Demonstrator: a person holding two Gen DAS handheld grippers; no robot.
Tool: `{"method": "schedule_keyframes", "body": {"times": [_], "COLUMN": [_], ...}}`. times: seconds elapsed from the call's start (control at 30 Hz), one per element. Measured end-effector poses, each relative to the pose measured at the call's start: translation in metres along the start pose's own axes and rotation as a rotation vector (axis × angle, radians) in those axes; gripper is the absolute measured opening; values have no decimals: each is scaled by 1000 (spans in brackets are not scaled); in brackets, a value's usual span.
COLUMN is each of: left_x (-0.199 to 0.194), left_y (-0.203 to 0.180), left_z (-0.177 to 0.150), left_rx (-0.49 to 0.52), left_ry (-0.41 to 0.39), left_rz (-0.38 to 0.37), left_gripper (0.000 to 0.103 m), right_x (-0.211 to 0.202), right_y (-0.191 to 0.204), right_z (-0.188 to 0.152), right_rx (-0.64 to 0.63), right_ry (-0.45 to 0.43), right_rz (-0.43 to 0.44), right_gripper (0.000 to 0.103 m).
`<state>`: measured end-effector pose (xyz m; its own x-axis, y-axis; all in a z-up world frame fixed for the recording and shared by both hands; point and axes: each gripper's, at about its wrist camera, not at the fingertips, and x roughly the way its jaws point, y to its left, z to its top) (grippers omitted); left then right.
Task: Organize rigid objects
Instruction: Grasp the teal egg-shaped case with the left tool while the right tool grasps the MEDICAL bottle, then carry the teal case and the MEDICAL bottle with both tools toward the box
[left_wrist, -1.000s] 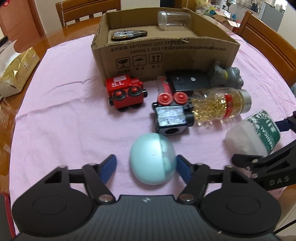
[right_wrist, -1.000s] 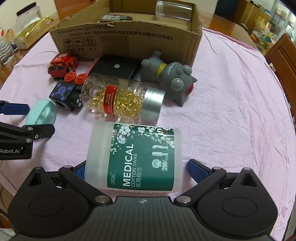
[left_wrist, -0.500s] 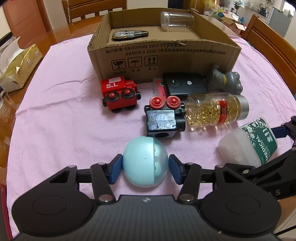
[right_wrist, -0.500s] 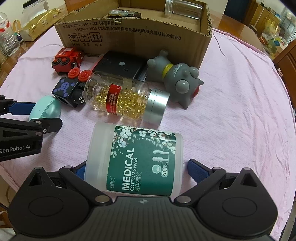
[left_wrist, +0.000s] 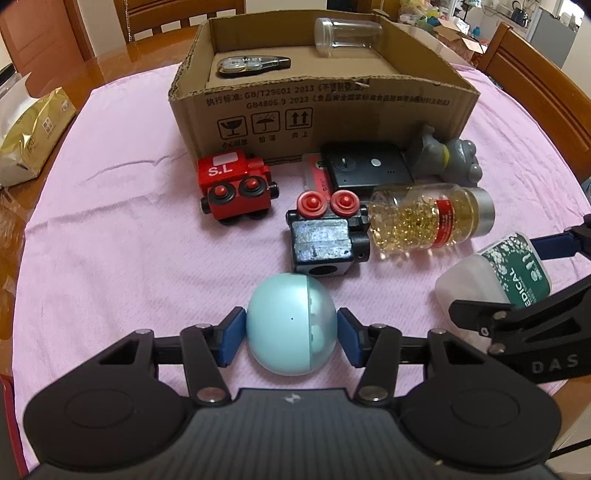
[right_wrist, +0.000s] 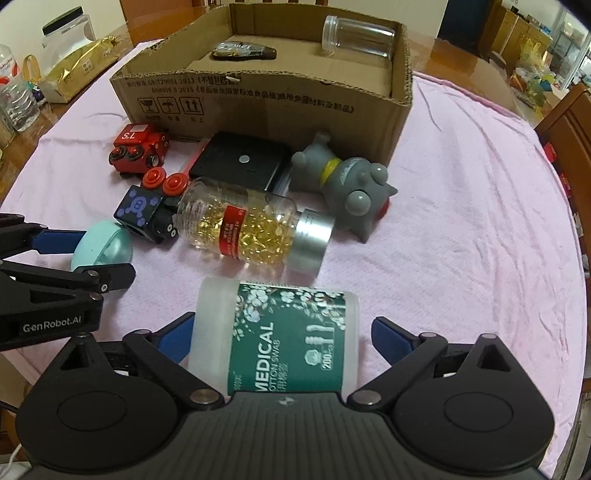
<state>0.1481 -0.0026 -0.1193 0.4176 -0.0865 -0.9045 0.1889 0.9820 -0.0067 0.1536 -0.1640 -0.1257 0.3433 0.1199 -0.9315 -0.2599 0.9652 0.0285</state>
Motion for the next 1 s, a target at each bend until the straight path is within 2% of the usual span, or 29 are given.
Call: {"method": "schedule_keyframes", "body": {"times": [0.1, 0.17, 0.4, 0.57, 0.8, 1.0], "left_x": [0, 0, -1, -7, -34, -59], "left_y": [0, 0, 5, 5, 11, 14], "left_z": [0, 0, 1, 1, 13, 35], "left_rx": [7, 8, 29, 94, 170, 215], "left_ry": [0, 0, 17, 23, 25, -12], "left_rz": [3, 2, -31, -34, -60, -66], "left_gripper": [52, 52, 52, 51, 51, 51], "right_x": [3, 3, 1, -9, -29, -51], "right_y": [2, 3, 4, 2, -4, -14], "right_z": [1, 0, -1, -1, 4, 21], "right_rx": [-3, -6, -30, -70, -138, -177], "right_ry": [18, 22, 31, 21, 8, -22], "right_rz": [-3, 3, 28, 57, 100, 149], "right_gripper": [96, 88, 87, 87, 87, 87]}}
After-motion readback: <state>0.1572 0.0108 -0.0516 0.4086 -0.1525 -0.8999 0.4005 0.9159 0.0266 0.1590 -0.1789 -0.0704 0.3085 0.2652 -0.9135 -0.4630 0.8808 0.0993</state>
